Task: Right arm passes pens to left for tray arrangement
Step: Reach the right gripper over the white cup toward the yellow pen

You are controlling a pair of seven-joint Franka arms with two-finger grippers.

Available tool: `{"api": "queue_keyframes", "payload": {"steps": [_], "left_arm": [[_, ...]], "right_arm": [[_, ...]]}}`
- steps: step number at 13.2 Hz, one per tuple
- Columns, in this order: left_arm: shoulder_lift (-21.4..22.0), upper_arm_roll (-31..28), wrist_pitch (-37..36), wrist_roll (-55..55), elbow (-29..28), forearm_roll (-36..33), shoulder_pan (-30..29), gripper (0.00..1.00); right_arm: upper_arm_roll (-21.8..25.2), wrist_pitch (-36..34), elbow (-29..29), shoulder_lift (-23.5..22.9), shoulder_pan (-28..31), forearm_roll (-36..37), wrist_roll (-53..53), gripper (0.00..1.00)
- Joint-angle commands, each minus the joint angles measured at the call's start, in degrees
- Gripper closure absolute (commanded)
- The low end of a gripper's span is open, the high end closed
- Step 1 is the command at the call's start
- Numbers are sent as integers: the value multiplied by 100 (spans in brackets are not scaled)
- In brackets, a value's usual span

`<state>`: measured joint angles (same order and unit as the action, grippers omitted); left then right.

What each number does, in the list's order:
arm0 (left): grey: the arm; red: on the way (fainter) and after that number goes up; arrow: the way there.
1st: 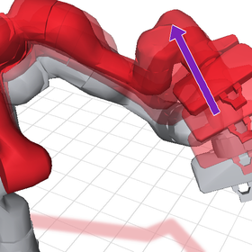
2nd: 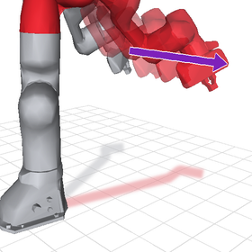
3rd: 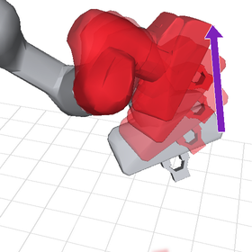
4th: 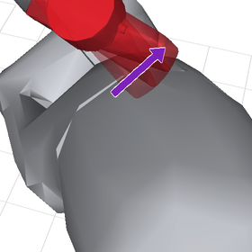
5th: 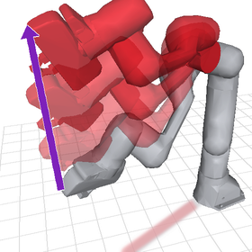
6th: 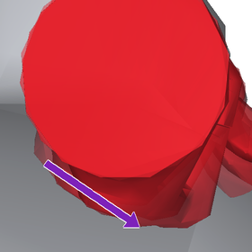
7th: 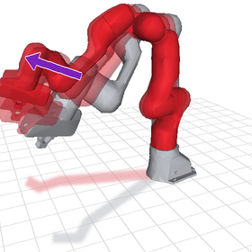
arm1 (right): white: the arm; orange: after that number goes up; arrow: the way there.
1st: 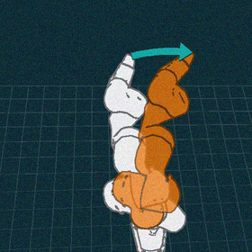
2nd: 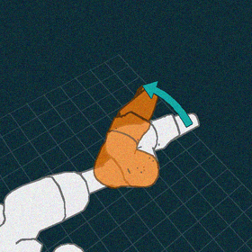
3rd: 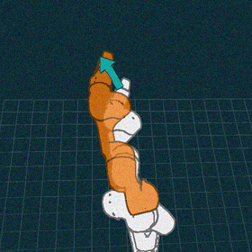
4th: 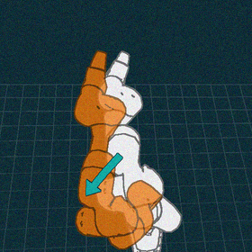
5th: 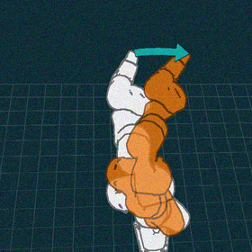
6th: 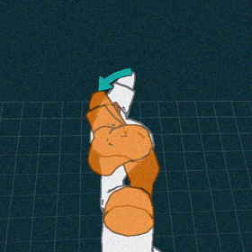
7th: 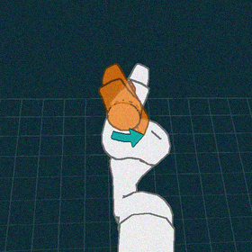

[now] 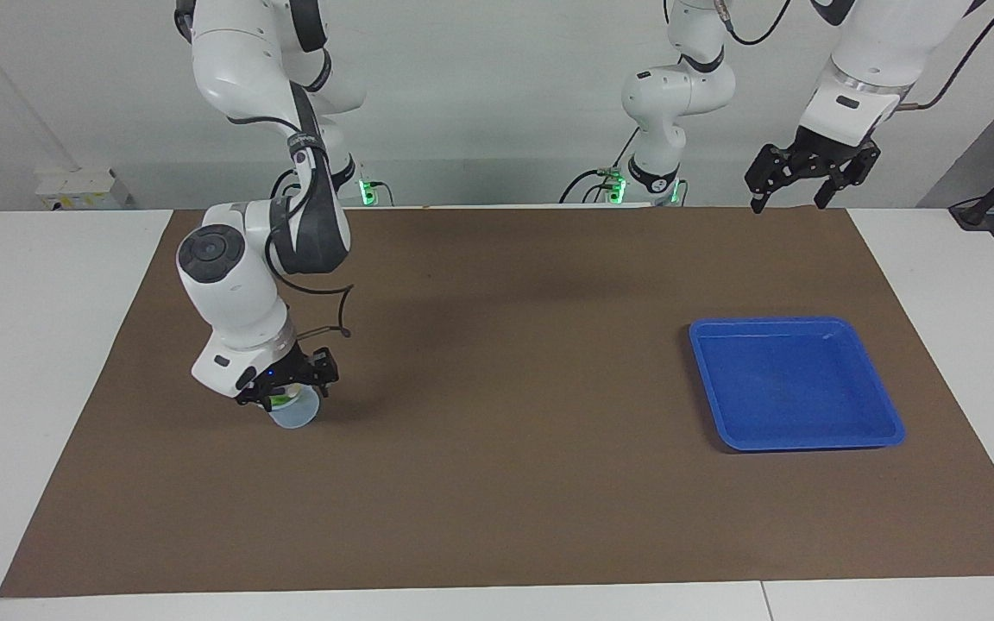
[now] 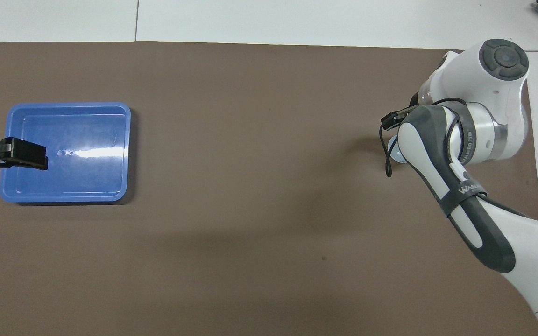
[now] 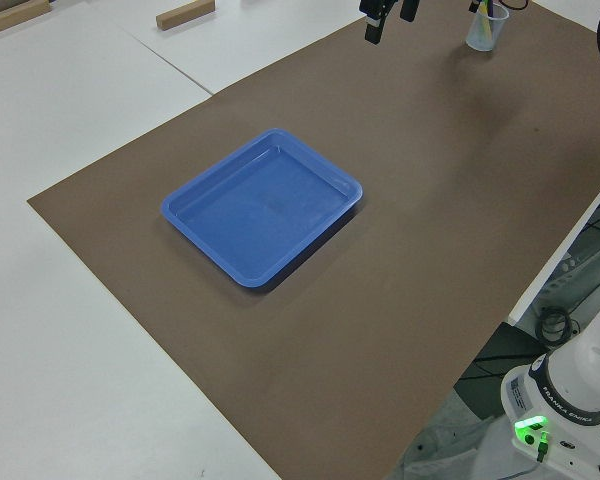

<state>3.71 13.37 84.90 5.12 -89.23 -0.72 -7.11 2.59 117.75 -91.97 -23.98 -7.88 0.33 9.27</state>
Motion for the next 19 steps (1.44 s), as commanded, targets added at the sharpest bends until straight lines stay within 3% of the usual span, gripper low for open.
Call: {"api": "queue_keyframes", "payload": {"steps": [1,6,9,13,18,19], "left_arm": [[165,-1,0,-73,-174,-60,-36,0],[165,-1,-8,-73,-174,-60,-45,0],[165,-1,-8,-73,-174,-60,-45,0],[165,-1,-17,-107,-174,-60,-45,0],[165,-10,-17,-117,-174,-60,-97,0],[165,-10,-8,-108,-174,-60,-106,0]], "right_arm": [[-39,-68,-128,113,41,108,101,41],[-39,-261,-137,148,41,99,101,54],[-39,-349,-128,157,41,99,110,82],[-39,-402,-102,166,41,108,223,100],[-39,-428,-102,210,41,108,242,100],[-39,-428,-102,210,15,99,224,86]]}}
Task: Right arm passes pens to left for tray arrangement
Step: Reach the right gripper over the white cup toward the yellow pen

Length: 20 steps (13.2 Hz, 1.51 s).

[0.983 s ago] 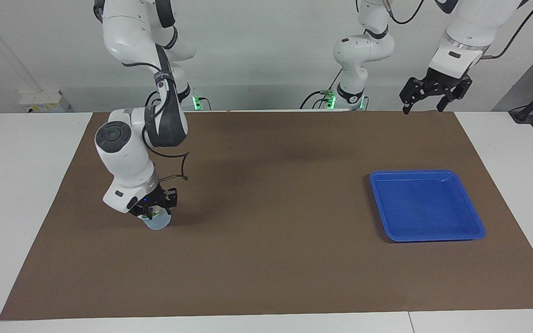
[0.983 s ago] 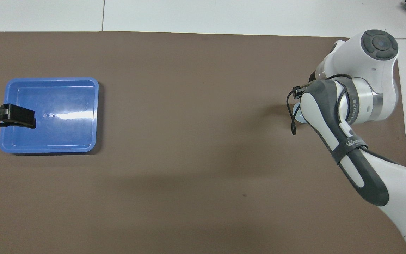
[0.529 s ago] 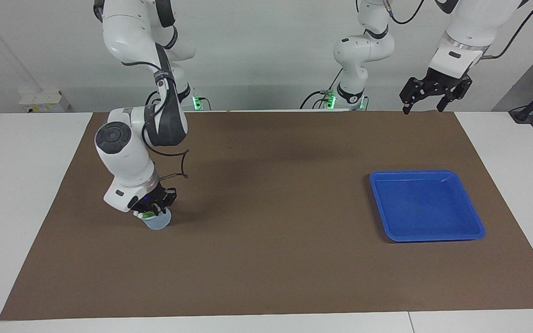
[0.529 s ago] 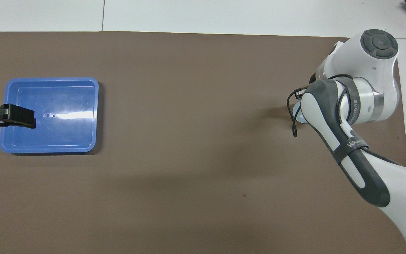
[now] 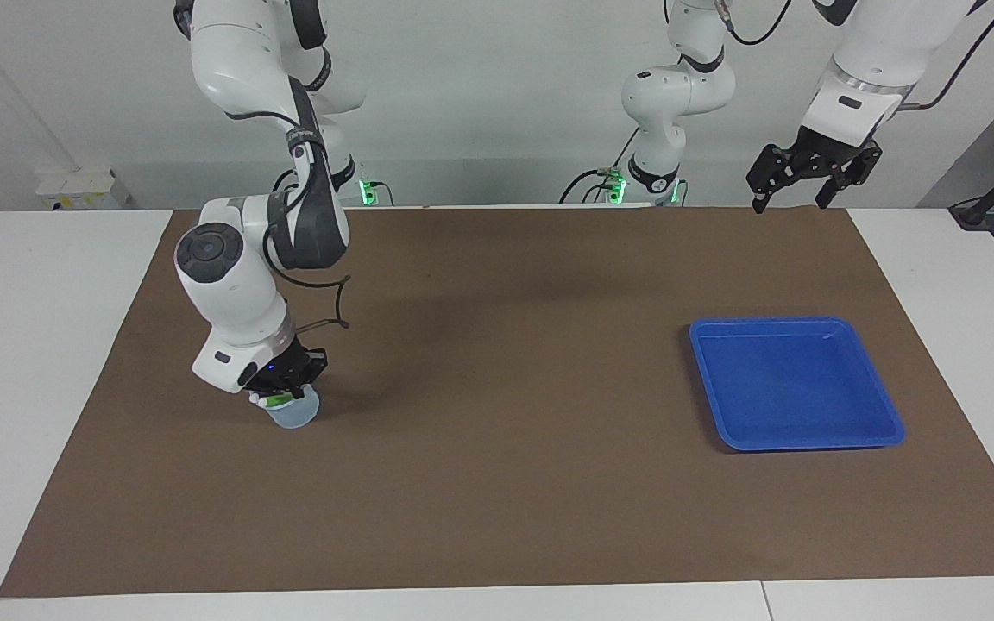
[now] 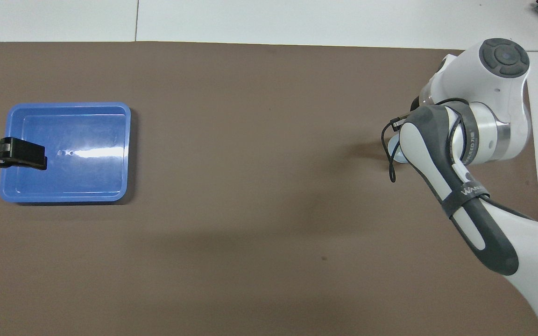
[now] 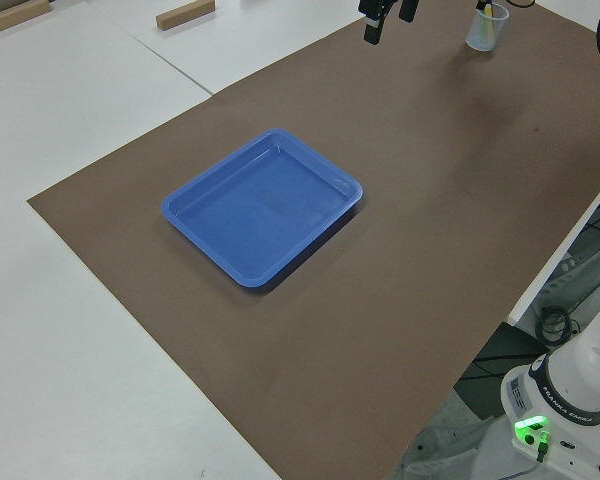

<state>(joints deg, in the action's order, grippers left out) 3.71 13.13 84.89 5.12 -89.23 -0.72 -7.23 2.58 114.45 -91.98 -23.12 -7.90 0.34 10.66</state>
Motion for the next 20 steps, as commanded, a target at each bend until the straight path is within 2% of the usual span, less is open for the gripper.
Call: {"api": "queue_keyframes", "payload": {"steps": [1,2,7,9,12,14,15,16,20], "left_arm": [[165,15,1,-107,-174,-60,-94,0],[165,15,-8,-107,-174,-60,-94,0],[165,23,-16,-90,-174,-60,-77,0],[165,15,-8,-107,-174,-60,-85,0],[165,15,1,-107,-174,-60,-85,0],[165,15,27,-98,-174,-60,-85,0],[165,15,27,-98,-174,-60,-94,0],[165,15,19,-98,-174,-60,-85,0],[165,15,36,-107,-174,-60,-94,0]], "right_arm": [[-47,-98,-101,132,-18,89,24,44],[-47,-98,-109,132,-18,63,15,39],[-38,-107,-189,167,17,1,24,39],[-38,-116,-206,176,34,1,50,46],[-38,-159,-215,194,52,10,85,73],[-38,-160,-224,194,61,10,94,84],[-38,-160,-224,194,61,19,111,95],[-38,-160,-215,194,69,19,138,100],[-38,-238,-180,194,61,19,138,100]]}}
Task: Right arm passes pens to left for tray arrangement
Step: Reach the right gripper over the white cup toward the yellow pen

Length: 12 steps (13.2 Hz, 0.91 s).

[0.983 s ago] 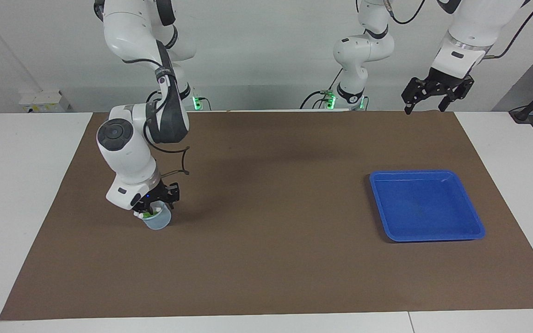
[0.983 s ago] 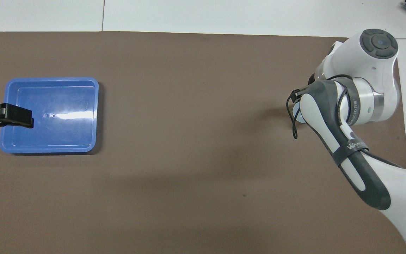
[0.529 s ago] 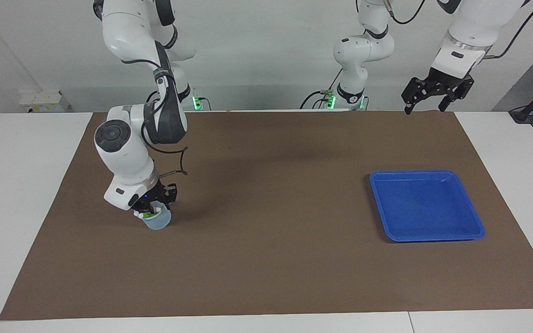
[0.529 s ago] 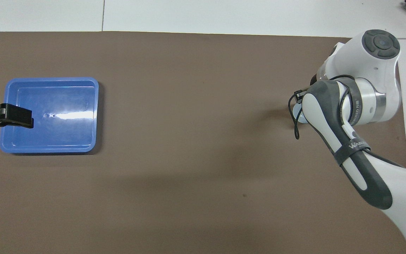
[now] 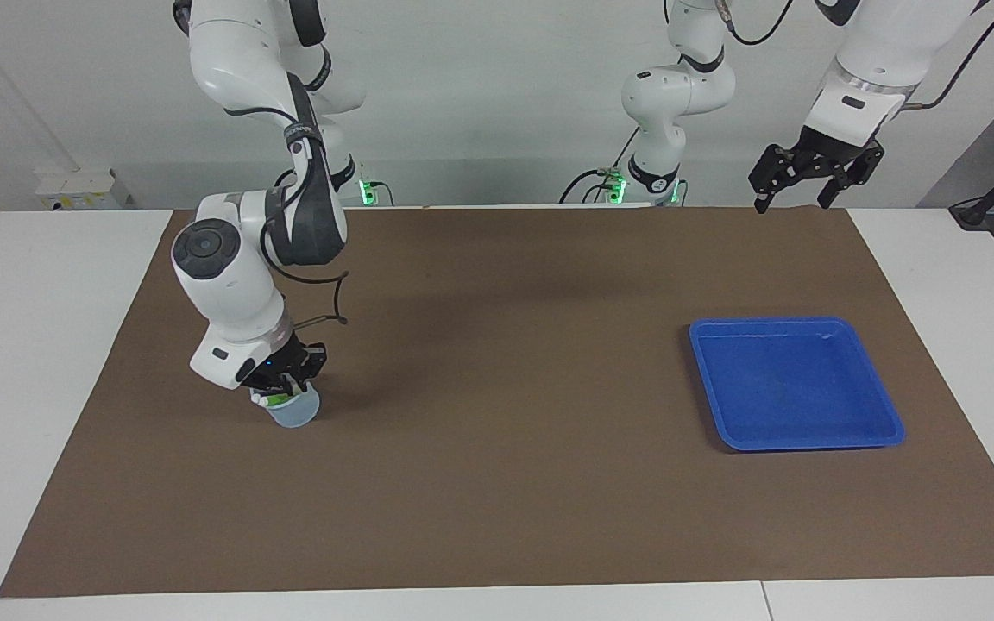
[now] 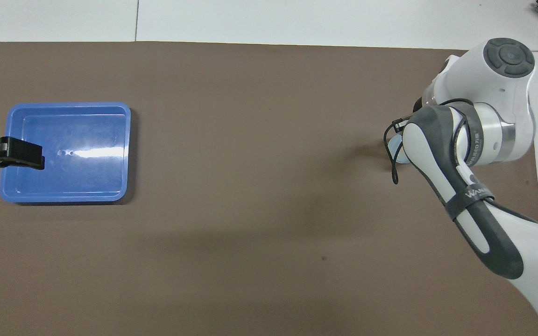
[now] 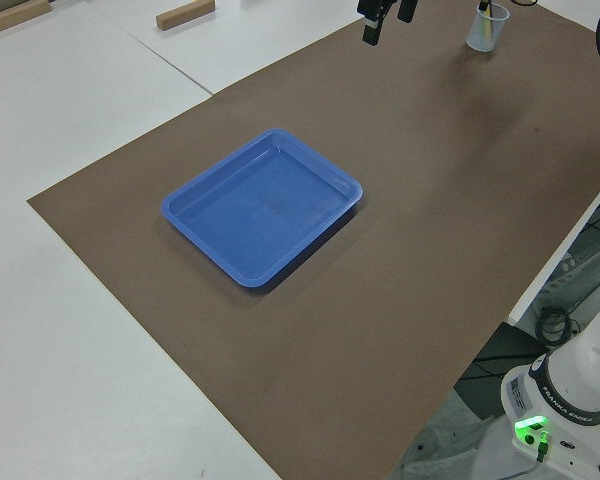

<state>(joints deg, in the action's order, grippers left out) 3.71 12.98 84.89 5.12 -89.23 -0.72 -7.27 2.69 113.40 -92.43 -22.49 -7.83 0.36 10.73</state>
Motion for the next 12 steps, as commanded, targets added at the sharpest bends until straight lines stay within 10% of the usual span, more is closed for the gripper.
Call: {"api": "queue_keyframes", "payload": {"steps": [1,12], "left_arm": [[165,29,36,-99,-174,-60,-91,0],[165,46,63,-55,-200,-60,-11,0]], "right_arm": [[-49,-203,-109,139,54,17,131,100],[-58,-1151,216,859,-34,131,122,100]]}}
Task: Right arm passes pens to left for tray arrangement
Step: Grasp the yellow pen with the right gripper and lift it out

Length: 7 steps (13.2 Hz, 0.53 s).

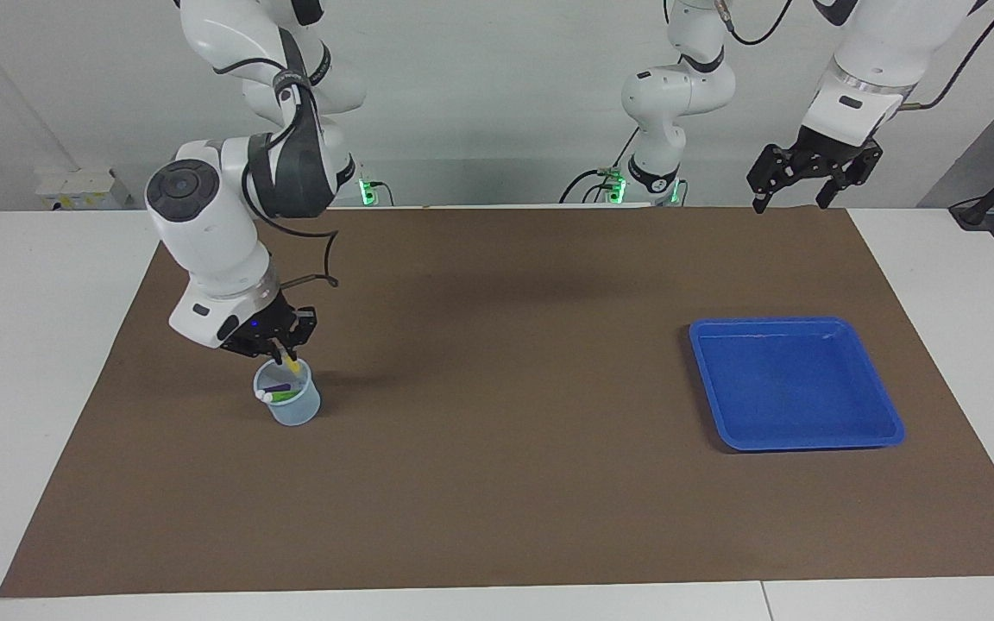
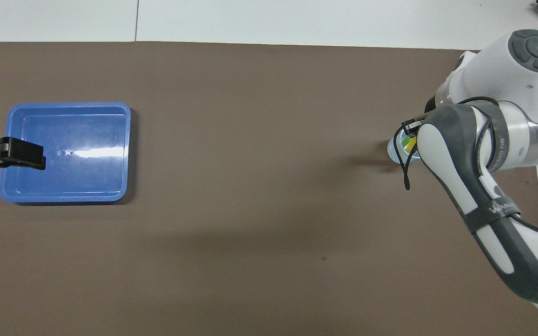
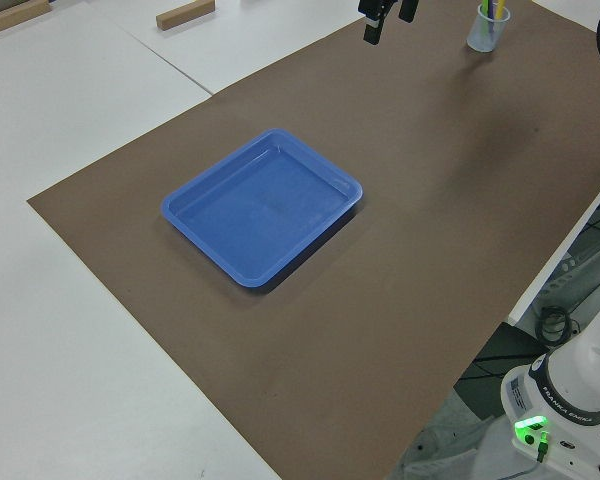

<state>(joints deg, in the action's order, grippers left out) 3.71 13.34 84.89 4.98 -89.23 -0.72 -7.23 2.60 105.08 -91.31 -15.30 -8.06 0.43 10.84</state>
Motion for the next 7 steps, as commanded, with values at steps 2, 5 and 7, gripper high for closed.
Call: {"api": "queue_keyframes", "payload": {"steps": [2,5,7], "left_arm": [[322,11,150,-23,-514,-60,-50,0],[446,-7,361,-41,-763,-16,-86,0],[446,-7,423,143,-763,194,-173,0]], "right_arm": [[-67,-488,193,273,-20,133,111,100],[-67,-602,193,510,-152,421,120,100],[-67,-699,211,598,-266,449,85,100]]}}
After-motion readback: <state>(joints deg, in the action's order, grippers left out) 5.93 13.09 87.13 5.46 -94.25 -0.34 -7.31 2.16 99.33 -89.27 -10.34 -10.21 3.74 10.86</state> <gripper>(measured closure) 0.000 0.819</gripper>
